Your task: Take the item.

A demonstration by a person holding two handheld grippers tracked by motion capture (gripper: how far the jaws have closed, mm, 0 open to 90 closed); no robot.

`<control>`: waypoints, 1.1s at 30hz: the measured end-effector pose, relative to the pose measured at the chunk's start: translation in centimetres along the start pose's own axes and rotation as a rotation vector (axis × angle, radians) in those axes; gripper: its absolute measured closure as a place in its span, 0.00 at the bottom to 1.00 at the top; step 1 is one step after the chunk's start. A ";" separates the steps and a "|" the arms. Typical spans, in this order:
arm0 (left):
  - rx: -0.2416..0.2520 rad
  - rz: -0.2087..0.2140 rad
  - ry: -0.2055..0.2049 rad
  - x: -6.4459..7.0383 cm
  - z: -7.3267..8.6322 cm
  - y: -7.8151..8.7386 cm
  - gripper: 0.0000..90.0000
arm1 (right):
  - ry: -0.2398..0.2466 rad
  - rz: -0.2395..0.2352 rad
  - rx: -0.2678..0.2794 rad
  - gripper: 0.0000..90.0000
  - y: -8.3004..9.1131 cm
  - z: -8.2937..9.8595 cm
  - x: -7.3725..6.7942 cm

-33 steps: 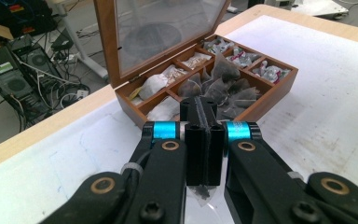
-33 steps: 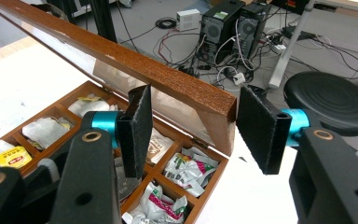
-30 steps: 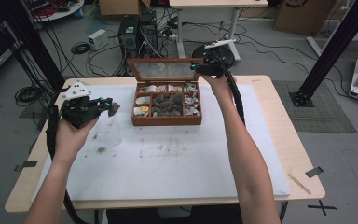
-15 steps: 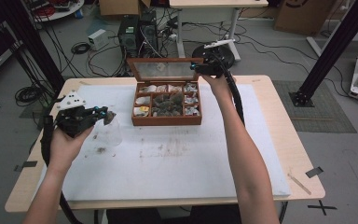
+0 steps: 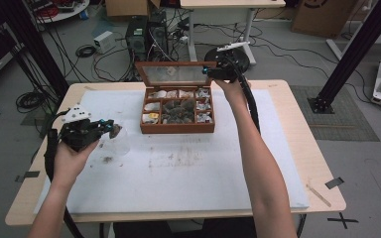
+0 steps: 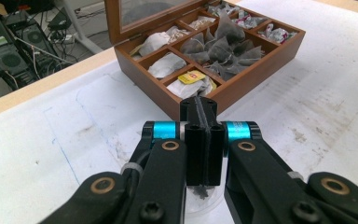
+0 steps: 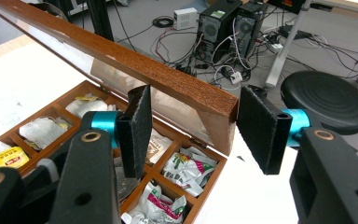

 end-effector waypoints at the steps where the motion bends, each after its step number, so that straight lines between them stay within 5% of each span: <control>1: -0.004 0.000 -0.003 -0.1 0.1 0.0 1.00 | 0.001 -0.001 0.000 0.52 0.0 0.0 0.0; 33: -0.058 -0.003 0.029 -0.6 2.8 -1.9 1.00 | 0.008 -0.003 -0.005 0.50 -0.2 0.1 0.0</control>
Point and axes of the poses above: each handheld gripper's, and its own axes: y roughly backward along the jaws, z roughly out of its underside, x roughly to its right, the point moved 9 cm from there along -y, roughly forward along the jaws, and after that the axes turned 4 degrees about y, right-handed, at the moved point
